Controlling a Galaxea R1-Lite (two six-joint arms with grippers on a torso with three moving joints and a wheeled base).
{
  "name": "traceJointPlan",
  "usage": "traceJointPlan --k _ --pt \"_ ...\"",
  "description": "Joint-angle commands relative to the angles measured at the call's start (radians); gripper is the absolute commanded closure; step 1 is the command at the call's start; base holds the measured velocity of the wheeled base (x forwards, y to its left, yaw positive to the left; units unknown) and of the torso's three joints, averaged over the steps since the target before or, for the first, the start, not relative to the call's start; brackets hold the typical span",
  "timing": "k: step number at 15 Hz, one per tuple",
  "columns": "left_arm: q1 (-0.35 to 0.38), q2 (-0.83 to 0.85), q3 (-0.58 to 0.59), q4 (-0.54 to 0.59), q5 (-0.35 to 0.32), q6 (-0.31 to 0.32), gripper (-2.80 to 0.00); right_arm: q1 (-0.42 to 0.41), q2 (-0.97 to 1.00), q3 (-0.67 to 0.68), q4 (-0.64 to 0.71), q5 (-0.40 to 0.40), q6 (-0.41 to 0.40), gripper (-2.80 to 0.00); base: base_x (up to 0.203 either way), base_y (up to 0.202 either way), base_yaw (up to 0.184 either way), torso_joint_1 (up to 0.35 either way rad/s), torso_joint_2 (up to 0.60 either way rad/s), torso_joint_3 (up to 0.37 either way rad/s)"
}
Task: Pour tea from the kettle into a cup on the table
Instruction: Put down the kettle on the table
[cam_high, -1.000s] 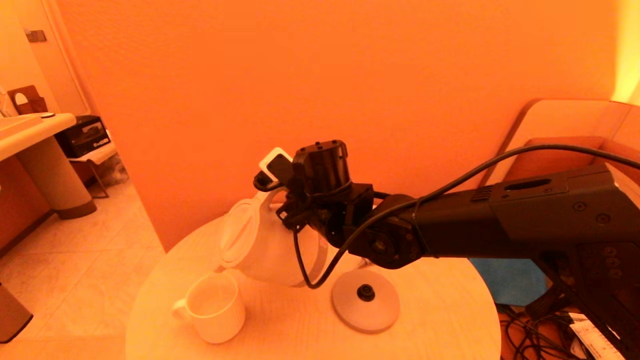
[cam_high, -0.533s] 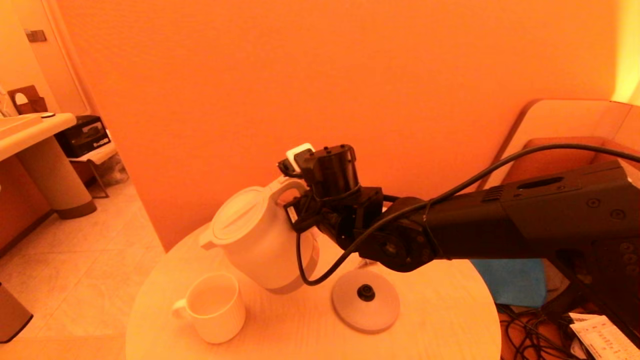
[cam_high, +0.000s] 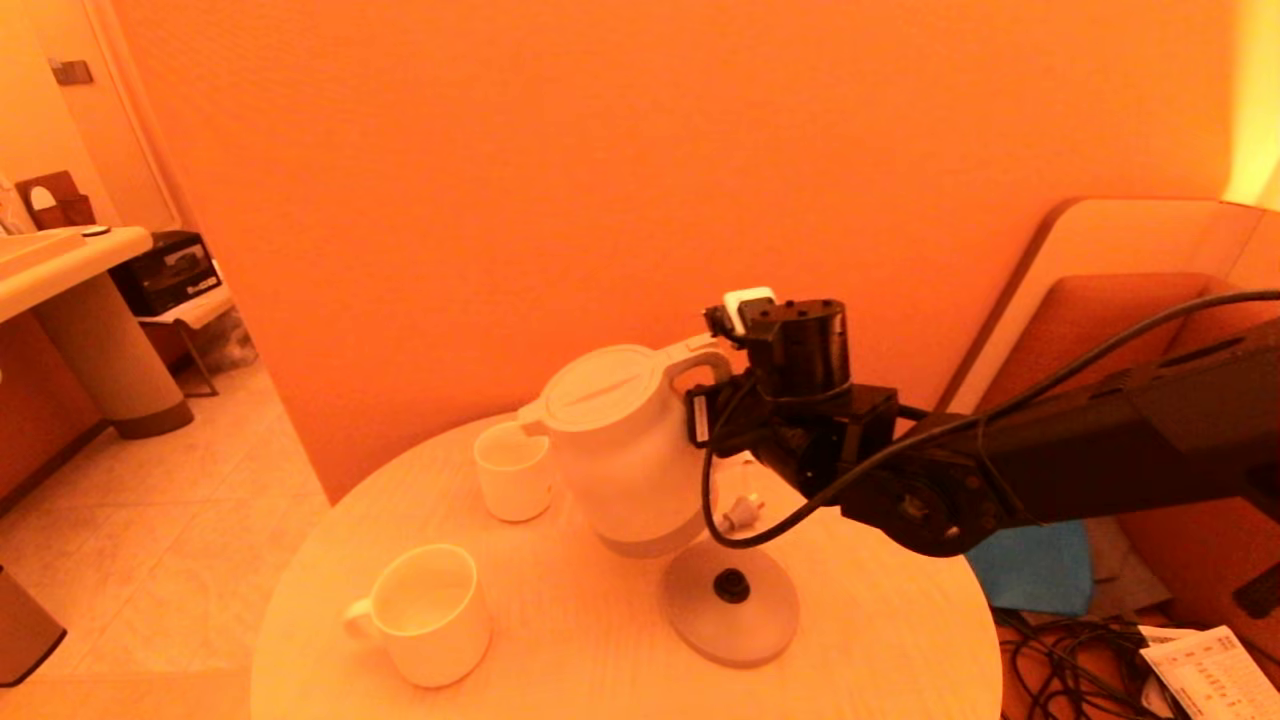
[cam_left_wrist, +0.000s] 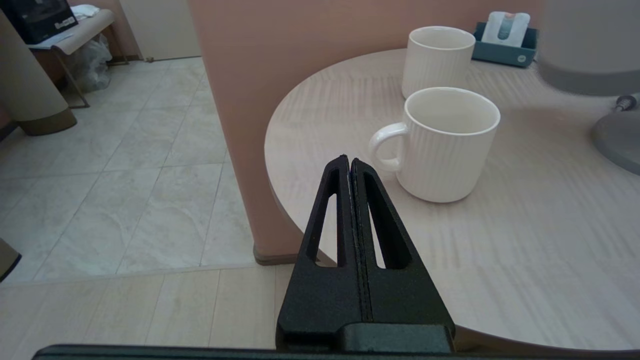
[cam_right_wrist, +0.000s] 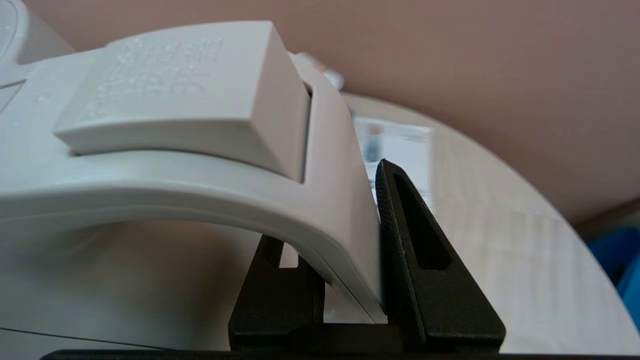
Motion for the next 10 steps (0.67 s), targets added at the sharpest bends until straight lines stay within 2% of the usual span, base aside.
traceJointPlan --k 1,5,10 --pt "0.0 0.0 0.0 0.0 0.0 0.0 0.0 -0.028 -0.063 0.077 -0.015 -0.001 0.018 0.0 0.0 0.0 0.0 0.0 0.0 0.0" --pt "0.0 0.0 0.0 0.0 0.0 0.0 0.0 -0.07 -0.124 0.241 -0.08 0.003 0.091 0.0 0.0 0.0 0.0 0.0 0.0 0.0" --pt "0.0 0.0 0.0 0.0 0.0 0.0 0.0 -0.1 -0.124 0.484 -0.273 0.025 0.148 0.0 0.0 0.0 0.0 0.0 0.0 0.0"
